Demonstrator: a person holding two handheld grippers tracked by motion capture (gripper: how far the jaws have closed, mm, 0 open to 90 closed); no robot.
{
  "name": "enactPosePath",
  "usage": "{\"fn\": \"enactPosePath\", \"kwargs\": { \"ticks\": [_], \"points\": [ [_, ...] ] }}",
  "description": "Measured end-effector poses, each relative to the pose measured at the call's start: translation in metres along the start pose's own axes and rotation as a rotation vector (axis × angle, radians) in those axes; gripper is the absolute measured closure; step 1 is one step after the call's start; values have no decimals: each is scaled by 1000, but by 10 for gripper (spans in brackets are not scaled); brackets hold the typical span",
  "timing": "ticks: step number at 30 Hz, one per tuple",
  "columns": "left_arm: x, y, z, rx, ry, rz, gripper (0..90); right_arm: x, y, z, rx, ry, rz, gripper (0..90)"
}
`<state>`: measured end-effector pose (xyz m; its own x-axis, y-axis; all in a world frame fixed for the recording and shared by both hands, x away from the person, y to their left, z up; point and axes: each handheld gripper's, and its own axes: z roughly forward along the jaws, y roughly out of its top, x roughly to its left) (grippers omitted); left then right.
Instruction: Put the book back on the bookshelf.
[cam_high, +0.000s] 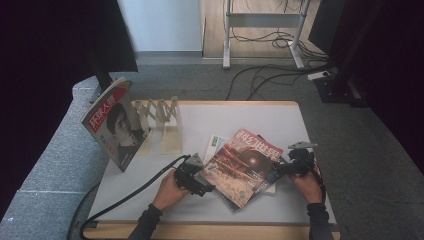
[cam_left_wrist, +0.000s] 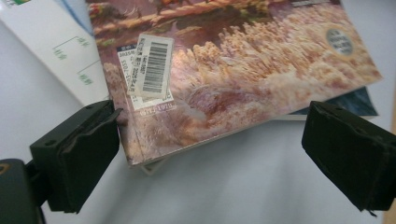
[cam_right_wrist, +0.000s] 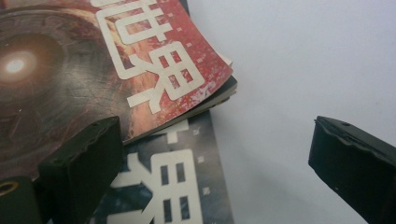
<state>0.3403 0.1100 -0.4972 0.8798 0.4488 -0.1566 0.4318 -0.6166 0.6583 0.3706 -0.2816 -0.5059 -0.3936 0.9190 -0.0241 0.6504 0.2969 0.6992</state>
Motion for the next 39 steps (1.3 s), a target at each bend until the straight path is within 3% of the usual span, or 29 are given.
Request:
{"fn": "enactPosePath", "kwargs": {
  "ticks": [8,11,17,22,24,29,32,33,39],
  "points": [
    [-15,-3,2,-3,-27,29,40,-8,6,5,7,-11,11,44],
    [-11,-3,-2,-12,-7,30,59,-7,7,4,8,-8,2,70],
    [5,-11,-11,-13,52,-6,38,-4,8,-8,-15,1,-13,76],
    [5,-22,-18,-43,49,16,225,-2,10,-16,-31,12,-20,92],
    [5,-24,-20,-54,40,25,376,-1,10,-18,-31,19,-27,101],
    [8,-26,-21,-54,27,12,617,0,9,-19,-25,29,-39,126],
    [8,-26,-17,-52,8,7,697,0,7,-19,-17,33,-39,126],
    [7,-27,-16,-57,23,5,712,-1,7,-19,-16,34,-37,126],
    [1,-25,-11,-58,-4,13,744,-3,5,-20,-7,36,-35,127]
  ]
}}
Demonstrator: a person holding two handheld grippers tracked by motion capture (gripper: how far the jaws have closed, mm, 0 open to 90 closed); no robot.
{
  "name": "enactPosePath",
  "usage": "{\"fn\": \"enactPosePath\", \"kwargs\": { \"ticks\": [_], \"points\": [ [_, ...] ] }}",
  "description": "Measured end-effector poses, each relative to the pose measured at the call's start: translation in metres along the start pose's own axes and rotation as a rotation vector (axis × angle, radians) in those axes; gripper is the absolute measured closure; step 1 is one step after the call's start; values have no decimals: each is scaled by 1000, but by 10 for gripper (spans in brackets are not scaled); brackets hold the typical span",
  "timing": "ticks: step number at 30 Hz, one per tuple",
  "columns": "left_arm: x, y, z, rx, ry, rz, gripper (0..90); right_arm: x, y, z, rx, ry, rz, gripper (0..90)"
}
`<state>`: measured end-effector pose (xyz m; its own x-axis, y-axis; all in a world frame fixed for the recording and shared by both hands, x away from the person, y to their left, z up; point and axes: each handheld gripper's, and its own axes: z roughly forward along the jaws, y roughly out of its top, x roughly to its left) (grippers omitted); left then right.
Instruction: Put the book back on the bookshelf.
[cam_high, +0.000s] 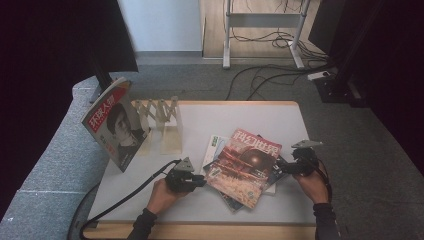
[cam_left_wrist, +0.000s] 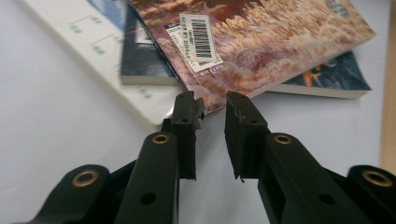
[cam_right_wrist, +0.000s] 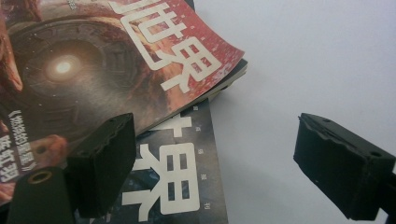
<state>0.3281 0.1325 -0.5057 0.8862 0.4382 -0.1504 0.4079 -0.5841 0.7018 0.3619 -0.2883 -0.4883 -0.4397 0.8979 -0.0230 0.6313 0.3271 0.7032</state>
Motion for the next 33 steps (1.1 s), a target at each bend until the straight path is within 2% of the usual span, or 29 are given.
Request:
{"fn": "enactPosePath", "kwargs": {
  "ticks": [4,7,9,11,15,18,22,26,33],
  "points": [
    [-12,6,8,11,-7,37,747,1,1,-1,-3,3,-7,126],
    [-13,6,9,0,-25,34,701,2,2,-1,-3,7,-12,127],
    [-11,7,7,-4,-1,31,618,3,2,-1,-2,14,-13,127],
    [-8,9,4,-18,31,25,491,4,2,-1,3,21,-18,126],
    [-2,12,4,-58,62,-23,301,5,4,2,6,48,-18,112],
    [1,11,9,-57,90,-43,225,6,6,7,7,80,-3,58],
    [3,8,16,-49,81,-55,175,7,9,16,24,100,-2,3],
    [4,5,18,-27,93,-34,138,5,13,24,48,123,8,0],
    [3,1,19,-41,99,-28,130,0,18,40,79,163,64,0]
  ]
}}
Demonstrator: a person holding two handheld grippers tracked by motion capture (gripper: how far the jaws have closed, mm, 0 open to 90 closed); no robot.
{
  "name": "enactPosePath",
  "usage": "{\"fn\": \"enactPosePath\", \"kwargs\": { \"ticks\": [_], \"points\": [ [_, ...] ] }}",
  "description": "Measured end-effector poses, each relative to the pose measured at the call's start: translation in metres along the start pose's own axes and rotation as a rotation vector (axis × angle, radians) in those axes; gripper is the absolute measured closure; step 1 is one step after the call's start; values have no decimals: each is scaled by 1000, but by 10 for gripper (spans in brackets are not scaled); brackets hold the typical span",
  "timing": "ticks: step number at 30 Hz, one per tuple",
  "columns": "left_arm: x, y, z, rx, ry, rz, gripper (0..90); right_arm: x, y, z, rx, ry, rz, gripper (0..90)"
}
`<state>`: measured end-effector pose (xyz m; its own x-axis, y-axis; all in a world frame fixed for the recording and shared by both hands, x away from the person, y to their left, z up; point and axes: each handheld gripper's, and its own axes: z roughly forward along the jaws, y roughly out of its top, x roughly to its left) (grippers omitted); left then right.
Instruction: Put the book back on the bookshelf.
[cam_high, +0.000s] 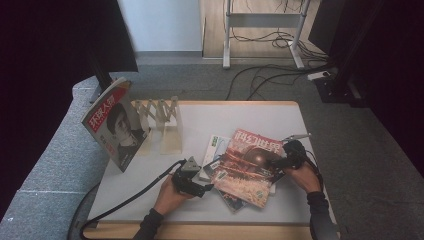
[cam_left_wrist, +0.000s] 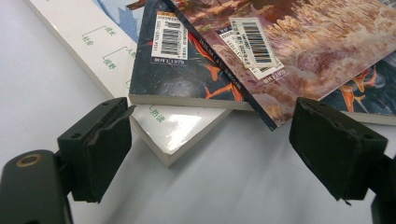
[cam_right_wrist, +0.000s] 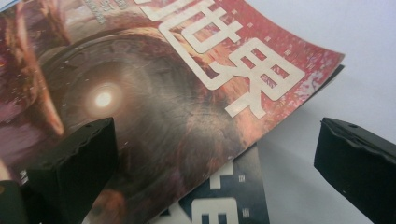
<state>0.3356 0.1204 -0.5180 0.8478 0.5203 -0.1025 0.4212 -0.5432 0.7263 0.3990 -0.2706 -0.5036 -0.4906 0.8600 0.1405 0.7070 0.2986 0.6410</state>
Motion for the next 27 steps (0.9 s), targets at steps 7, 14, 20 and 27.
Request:
{"fn": "enactPosePath", "kwargs": {
  "ticks": [7,14,20,27],
  "points": [
    [0,0,0,-4,-2,7,129,-11,5,12,3,82,64,0],
    [1,0,0,-4,-5,16,133,-13,14,13,-10,86,69,149],
    [1,0,0,-4,-7,18,132,-14,19,2,-38,16,51,421],
    [1,0,0,-5,-11,11,132,-10,27,-11,-70,-17,16,730]
  ]
}}
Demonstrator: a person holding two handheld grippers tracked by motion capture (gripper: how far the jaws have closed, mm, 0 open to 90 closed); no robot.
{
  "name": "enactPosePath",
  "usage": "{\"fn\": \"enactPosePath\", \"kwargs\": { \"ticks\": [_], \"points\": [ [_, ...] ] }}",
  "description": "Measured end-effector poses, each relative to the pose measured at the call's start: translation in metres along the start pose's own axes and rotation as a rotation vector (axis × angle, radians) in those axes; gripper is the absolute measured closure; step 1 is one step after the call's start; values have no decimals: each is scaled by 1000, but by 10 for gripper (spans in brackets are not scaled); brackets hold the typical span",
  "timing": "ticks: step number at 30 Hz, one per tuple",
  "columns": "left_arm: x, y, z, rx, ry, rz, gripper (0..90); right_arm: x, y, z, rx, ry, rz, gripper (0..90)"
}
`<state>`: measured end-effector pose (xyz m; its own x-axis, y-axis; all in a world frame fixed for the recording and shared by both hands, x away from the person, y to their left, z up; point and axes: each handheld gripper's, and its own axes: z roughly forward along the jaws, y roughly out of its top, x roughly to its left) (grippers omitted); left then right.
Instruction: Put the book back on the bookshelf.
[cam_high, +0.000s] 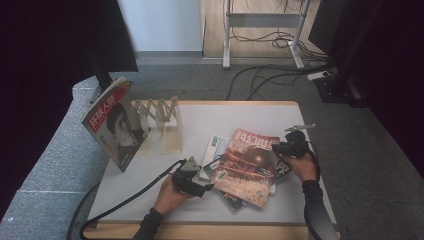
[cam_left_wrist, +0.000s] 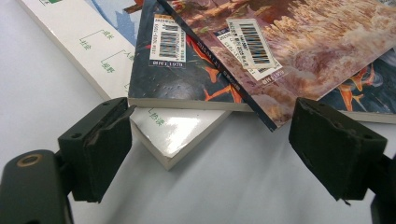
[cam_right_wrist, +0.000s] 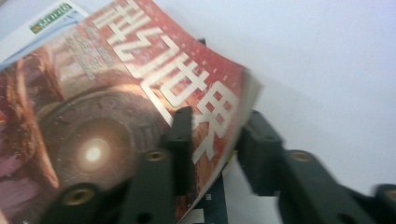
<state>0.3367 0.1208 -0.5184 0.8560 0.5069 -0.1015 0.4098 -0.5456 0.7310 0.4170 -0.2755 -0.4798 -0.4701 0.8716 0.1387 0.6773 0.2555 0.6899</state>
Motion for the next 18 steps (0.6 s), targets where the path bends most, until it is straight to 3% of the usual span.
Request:
{"fn": "enactPosePath", "kwargs": {
  "ticks": [3,7,13,18],
  "points": [
    [0,0,0,0,-2,-2,132,7,5,-6,-22,-2,-25,804],
    [0,4,-3,8,-1,4,140,17,11,-15,-59,-5,-59,825],
    [2,14,-13,-17,-63,-27,138,31,21,-35,-128,0,-98,832],
    [3,30,-23,-22,-84,-2,146,46,31,-53,-183,9,-141,833]
  ]
}}
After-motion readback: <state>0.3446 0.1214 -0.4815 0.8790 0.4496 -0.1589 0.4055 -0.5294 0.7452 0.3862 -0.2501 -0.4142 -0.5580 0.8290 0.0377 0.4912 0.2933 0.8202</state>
